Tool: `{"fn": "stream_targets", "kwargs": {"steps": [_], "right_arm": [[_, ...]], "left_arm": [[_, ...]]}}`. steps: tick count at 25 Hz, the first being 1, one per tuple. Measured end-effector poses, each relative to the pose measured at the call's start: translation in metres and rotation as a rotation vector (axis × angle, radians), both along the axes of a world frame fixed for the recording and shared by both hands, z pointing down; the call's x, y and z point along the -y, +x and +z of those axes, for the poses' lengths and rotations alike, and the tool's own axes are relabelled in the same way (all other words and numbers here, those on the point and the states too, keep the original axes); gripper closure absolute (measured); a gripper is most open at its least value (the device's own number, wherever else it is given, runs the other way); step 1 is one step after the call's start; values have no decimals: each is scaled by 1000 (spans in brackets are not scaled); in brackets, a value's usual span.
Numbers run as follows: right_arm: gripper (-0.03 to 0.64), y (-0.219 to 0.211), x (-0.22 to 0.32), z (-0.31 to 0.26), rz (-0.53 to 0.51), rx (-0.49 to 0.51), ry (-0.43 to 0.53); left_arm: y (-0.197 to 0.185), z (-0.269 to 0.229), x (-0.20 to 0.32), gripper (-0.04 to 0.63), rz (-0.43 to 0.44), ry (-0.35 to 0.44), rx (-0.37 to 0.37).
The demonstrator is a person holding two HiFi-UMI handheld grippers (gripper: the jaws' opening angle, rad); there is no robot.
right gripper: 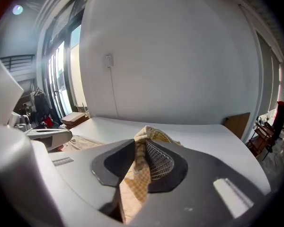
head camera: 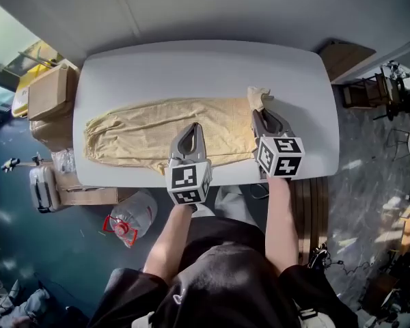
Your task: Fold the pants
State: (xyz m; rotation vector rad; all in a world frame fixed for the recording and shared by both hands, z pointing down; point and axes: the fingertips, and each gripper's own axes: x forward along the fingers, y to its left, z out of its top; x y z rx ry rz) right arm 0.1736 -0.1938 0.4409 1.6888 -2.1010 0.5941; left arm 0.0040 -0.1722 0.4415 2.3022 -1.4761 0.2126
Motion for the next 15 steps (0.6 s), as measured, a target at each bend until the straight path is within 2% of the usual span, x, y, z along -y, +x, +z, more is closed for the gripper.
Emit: {"fn": "stream_targets", "kwargs": {"steps": [5,11,15], "right_arm": [[538,-79,7,16,-134,-19,-26],[538,-176,-19,78,-321,-28,-141],[538,-220,-43,135,-471,-133,-259]], "left_arm": [[-58,-5,-2,592,-84,5,13],[-113,16,-20,592,-143,-46,64],[-129,33,-34,592,-149,-80,94]]}}
